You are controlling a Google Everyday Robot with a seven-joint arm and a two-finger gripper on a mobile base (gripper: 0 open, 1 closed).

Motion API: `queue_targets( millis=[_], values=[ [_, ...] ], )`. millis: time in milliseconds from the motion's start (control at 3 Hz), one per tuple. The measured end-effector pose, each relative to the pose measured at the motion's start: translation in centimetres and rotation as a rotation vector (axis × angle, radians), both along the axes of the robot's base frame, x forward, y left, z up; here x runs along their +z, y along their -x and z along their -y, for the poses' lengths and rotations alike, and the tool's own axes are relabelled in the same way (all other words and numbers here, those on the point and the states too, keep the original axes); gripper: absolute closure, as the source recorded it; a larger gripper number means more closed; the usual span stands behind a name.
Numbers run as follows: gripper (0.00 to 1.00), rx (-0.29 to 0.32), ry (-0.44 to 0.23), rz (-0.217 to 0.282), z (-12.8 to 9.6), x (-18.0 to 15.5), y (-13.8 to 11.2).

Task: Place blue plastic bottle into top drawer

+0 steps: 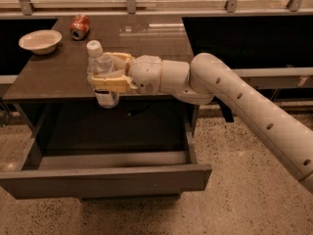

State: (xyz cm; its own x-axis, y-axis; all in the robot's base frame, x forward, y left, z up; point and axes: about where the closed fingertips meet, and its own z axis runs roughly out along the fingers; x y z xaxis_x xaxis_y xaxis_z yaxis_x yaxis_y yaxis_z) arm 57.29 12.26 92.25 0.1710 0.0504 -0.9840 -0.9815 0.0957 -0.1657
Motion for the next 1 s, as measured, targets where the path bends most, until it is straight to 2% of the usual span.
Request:
queue_targets(
  millis=[667, 1000],
  values=[
    [0.99, 0.0, 0.0, 0.0, 0.0, 0.03, 0.0],
    [1.0, 0.0, 0.0, 0.0, 0.0, 0.03, 0.0]
  ],
)
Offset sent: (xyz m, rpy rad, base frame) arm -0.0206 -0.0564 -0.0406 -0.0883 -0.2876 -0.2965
